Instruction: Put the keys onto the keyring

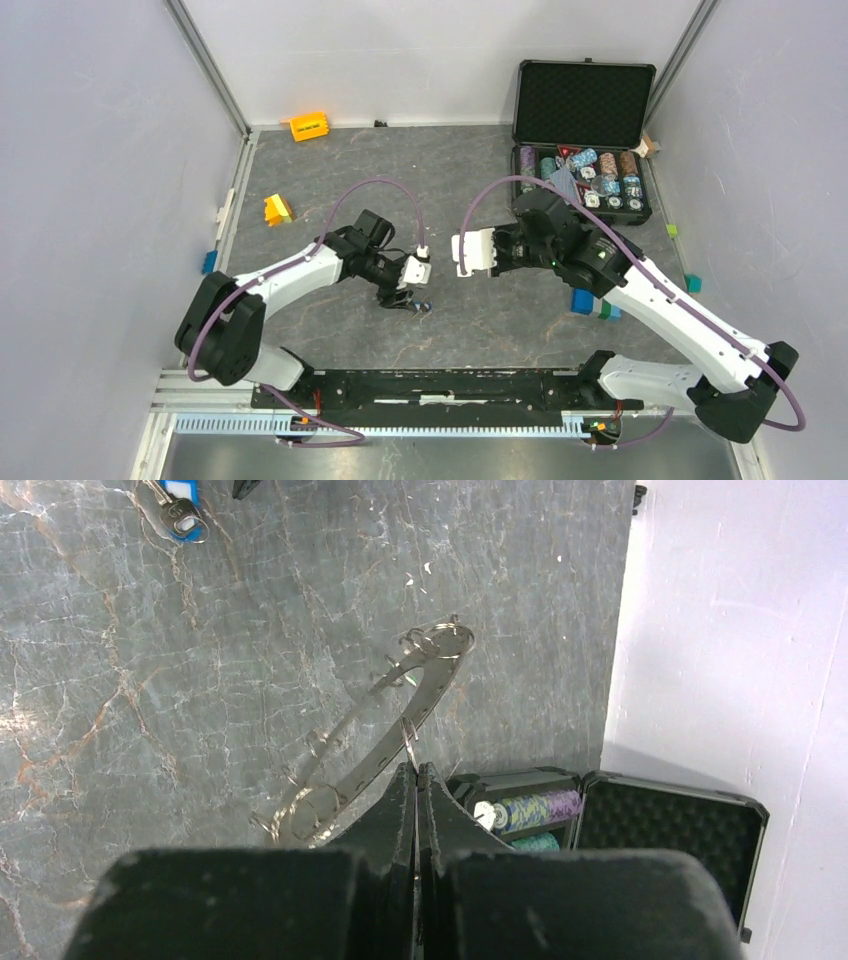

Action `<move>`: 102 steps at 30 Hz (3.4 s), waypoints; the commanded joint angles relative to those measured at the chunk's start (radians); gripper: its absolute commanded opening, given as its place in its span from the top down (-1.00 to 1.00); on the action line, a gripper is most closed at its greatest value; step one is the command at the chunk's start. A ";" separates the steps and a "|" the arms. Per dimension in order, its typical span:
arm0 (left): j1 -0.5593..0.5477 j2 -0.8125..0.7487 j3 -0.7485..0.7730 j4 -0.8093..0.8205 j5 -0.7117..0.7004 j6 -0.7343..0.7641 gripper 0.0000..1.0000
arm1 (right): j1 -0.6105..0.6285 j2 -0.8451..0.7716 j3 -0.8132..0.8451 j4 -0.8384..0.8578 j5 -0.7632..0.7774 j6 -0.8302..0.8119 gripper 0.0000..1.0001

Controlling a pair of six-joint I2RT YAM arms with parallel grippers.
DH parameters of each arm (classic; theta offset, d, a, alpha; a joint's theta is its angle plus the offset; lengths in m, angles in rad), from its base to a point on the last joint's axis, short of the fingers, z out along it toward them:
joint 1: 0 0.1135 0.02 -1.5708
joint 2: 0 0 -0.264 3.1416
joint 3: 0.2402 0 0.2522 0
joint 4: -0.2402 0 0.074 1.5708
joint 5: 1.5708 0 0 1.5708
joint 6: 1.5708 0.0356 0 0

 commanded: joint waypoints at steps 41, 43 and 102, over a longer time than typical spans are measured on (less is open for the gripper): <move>-0.207 0.365 0.306 -0.059 -0.500 -0.886 0.03 | -0.089 -0.124 -0.051 0.067 -0.028 -0.001 1.00; -0.206 0.364 0.303 -0.066 -0.506 -0.883 0.06 | -0.089 -0.127 -0.055 0.069 -0.028 0.000 1.00; -0.348 0.229 0.222 -0.029 -0.592 -0.692 -0.04 | -0.111 -0.158 -0.108 0.093 -0.042 0.011 1.00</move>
